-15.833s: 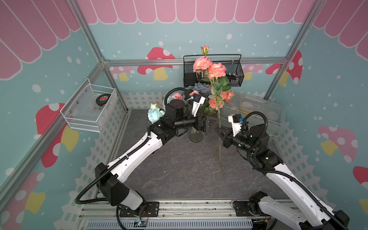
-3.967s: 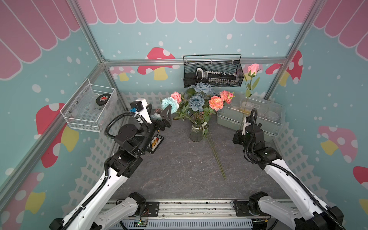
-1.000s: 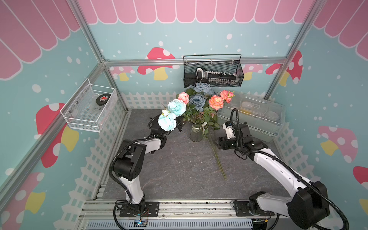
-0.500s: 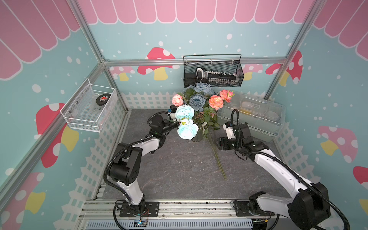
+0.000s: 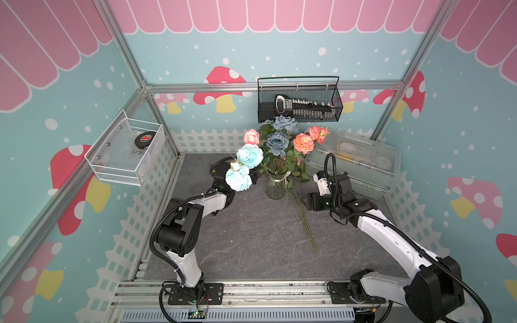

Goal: Pick out pink flowers from the vase
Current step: Pick up the flower from the vase.

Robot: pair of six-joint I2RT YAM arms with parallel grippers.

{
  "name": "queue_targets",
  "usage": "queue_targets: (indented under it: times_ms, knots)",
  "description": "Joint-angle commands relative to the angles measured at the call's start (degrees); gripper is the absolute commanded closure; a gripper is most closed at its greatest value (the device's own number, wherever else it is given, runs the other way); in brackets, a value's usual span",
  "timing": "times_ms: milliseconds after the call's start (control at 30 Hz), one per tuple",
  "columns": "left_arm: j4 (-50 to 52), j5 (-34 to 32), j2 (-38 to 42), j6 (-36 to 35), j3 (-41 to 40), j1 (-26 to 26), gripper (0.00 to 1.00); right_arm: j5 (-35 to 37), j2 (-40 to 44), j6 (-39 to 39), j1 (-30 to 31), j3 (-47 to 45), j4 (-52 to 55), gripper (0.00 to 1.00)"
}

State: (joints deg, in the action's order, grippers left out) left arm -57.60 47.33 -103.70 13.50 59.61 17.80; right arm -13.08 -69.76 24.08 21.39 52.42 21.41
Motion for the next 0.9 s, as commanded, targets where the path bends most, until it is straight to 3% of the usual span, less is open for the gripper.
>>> queue_targets:
  times_ms: [0, 67, 500, 867]
  knots:
    - [2.01, 0.27, 1.46, -0.01, 1.88, 0.23, 0.94, -0.19, 0.03, -0.25, 0.06, -0.50, -0.49, 0.24]
    - [4.45, 0.26, 2.86, -0.46, 2.66, 0.22, 1.00, -0.35, -0.26, -0.29, 0.05, -0.30, -0.68, 0.24]
    - [25.00, -2.43, 15.24, -7.95, 12.32, 0.40, 1.00, -0.98, -0.16, -0.95, 0.10, 1.79, -1.78, 0.24]
    - [23.96, -13.78, 31.70, -10.60, 11.06, 1.34, 1.00, -0.10, 4.39, -2.17, 0.10, 3.32, -1.93, 0.22]
